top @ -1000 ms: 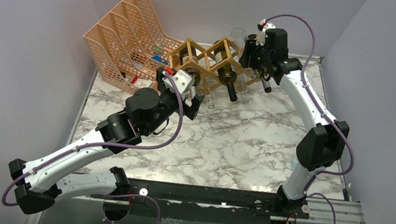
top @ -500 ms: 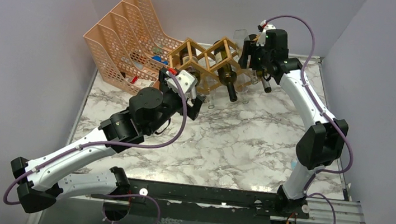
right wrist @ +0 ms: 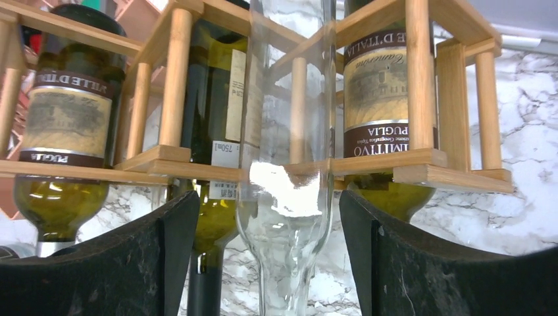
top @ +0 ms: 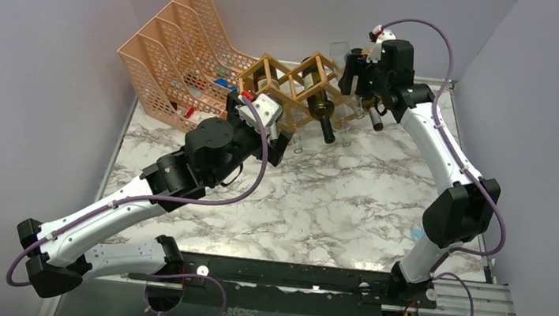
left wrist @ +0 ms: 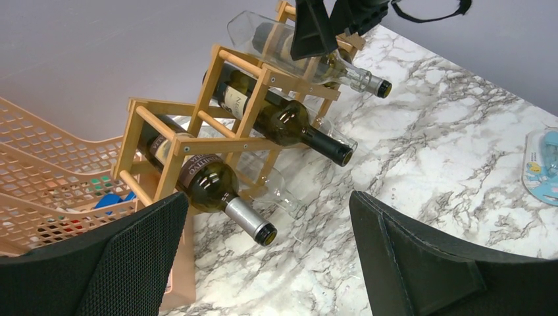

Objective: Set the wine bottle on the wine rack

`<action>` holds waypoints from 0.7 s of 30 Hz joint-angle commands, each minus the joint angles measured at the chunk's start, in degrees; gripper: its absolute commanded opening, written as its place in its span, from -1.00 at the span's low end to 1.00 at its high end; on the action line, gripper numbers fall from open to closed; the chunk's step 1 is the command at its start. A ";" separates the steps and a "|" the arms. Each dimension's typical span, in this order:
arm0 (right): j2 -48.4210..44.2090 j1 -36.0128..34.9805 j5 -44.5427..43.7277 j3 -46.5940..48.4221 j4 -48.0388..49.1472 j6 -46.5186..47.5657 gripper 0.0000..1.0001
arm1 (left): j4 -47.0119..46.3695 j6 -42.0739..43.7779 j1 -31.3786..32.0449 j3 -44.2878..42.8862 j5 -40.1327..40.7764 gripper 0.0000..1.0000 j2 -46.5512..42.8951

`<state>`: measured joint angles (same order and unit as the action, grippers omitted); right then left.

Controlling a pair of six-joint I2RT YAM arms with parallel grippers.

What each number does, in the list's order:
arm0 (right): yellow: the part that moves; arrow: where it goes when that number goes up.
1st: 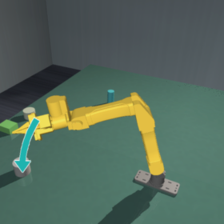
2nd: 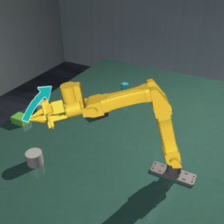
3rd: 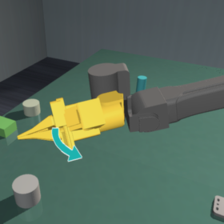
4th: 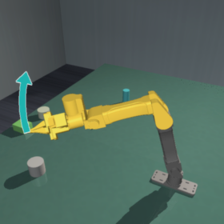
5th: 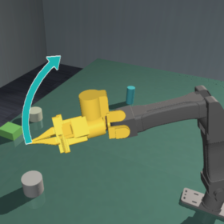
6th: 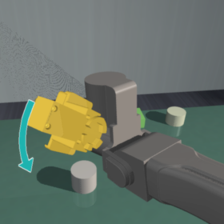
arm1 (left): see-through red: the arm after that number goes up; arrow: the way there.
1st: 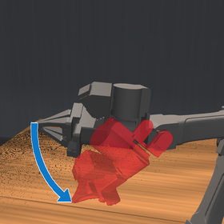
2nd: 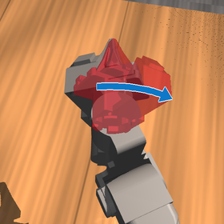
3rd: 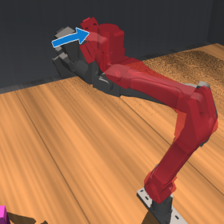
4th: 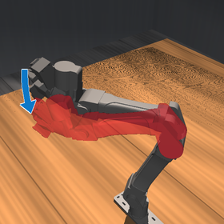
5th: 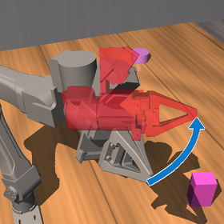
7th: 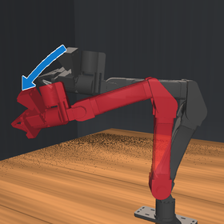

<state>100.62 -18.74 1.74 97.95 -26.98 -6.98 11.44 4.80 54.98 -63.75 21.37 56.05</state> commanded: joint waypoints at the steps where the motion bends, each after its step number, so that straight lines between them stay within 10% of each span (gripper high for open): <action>1: -4.70 -0.02 1.05 -0.52 1.66 1.60 0.61 | -0.19 0.43 -0.09 -2.27 1.22 0.98 -0.10; 21: -0.24 -0.02 4.41 1.51 -1.04 1.54 0.57 | 0.83 0.48 -0.05 -3.54 1.84 0.98 -0.49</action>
<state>99.68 -18.74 2.50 97.32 -26.76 -5.76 12.19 5.19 54.98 -65.23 21.98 56.10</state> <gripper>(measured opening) 0.795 0.989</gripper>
